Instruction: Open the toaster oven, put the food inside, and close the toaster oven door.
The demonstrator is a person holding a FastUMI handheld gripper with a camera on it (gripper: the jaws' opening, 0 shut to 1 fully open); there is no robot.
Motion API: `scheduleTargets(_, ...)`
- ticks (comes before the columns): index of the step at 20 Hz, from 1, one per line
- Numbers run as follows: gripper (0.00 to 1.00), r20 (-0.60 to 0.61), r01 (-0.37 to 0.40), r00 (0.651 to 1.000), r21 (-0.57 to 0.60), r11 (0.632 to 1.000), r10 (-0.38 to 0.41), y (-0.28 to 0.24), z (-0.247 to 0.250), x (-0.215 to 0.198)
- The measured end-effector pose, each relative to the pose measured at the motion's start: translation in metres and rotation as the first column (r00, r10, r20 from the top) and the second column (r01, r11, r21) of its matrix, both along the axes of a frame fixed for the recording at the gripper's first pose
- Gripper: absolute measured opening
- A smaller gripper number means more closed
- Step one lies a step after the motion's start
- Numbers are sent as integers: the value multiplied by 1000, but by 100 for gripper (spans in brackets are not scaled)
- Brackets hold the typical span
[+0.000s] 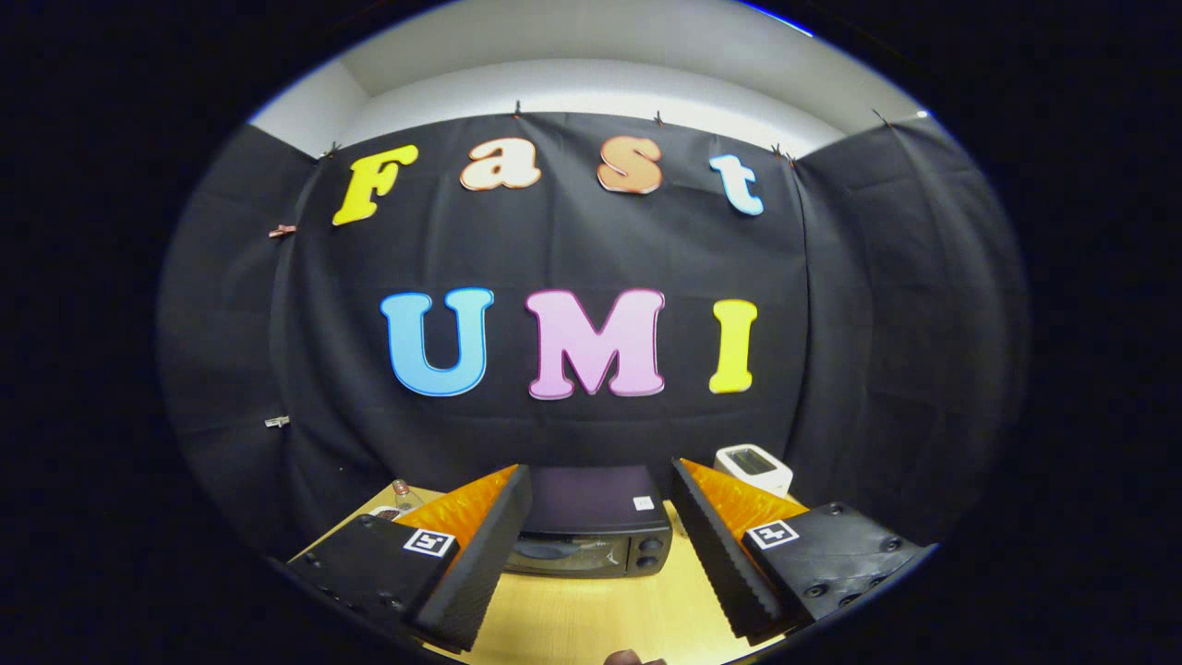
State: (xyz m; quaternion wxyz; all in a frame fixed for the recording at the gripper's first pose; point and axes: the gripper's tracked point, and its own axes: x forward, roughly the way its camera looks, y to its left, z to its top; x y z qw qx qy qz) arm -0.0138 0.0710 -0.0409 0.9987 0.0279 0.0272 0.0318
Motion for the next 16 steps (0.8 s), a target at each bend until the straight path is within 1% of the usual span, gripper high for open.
scheduleTargets(2,98,45,-16,999,-37,999,18,13,18,-11)
scheduleTargets(4,99,50,-28,998,-27,999,29,24,24,-20)
scheduleTargets(8,98,30,-22,999,13,1000,21,31,16,-23)
scheduleTargets(16,98,34,-9,999,-13,1000,9,32,11,-26)
